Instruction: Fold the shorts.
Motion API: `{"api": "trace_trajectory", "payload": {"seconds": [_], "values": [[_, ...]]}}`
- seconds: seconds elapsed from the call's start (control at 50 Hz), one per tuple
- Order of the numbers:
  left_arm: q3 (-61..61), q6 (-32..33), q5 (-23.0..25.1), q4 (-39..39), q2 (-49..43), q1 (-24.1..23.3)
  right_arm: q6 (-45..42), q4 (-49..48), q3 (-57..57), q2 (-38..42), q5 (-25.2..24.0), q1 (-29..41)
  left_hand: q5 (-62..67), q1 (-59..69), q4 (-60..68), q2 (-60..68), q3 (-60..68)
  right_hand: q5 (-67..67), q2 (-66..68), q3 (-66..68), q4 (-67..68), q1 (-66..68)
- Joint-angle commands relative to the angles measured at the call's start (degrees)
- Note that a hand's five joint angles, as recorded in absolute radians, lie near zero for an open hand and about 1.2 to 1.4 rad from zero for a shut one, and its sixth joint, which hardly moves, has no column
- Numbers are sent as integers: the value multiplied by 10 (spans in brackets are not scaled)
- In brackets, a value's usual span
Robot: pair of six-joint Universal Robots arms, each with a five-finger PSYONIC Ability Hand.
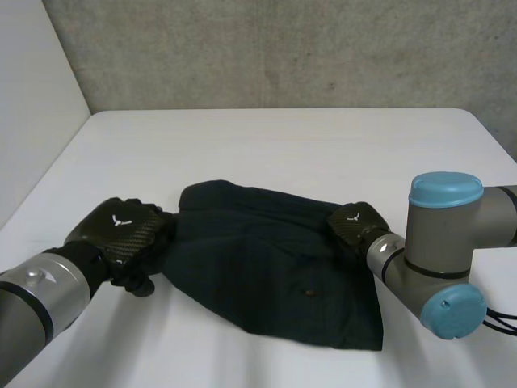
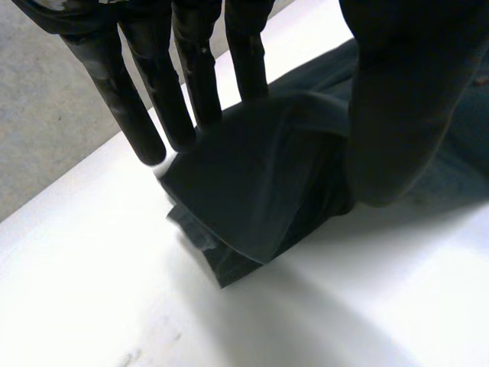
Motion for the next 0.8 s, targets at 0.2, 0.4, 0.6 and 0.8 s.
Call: {"api": "trace_trajectory", "payload": {"seconds": [0.2, 0.4, 0.6, 0.8], "values": [[99, -11, 14, 58, -57, 45, -4, -3, 39, -134, -10, 4, -98, -97, -100, -100, -101, 275, 217, 260, 226, 378], [185, -58, 21, 55, -196, 24, -34, 4, 70, -247, -65, 2, -90, -89, -91, -92, -92, 275, 217, 260, 226, 378], [214, -64, 24, 25, -269, 12, -29, 30, 85, -312, -110, -6, -68, -67, -70, -70, -70, 275, 217, 260, 226, 378], [250, -64, 20, 25, -337, -14, -27, 66, 81, -312, -141, -4, -59, -58, -61, -62, -62, 275, 217, 260, 226, 378]]}}
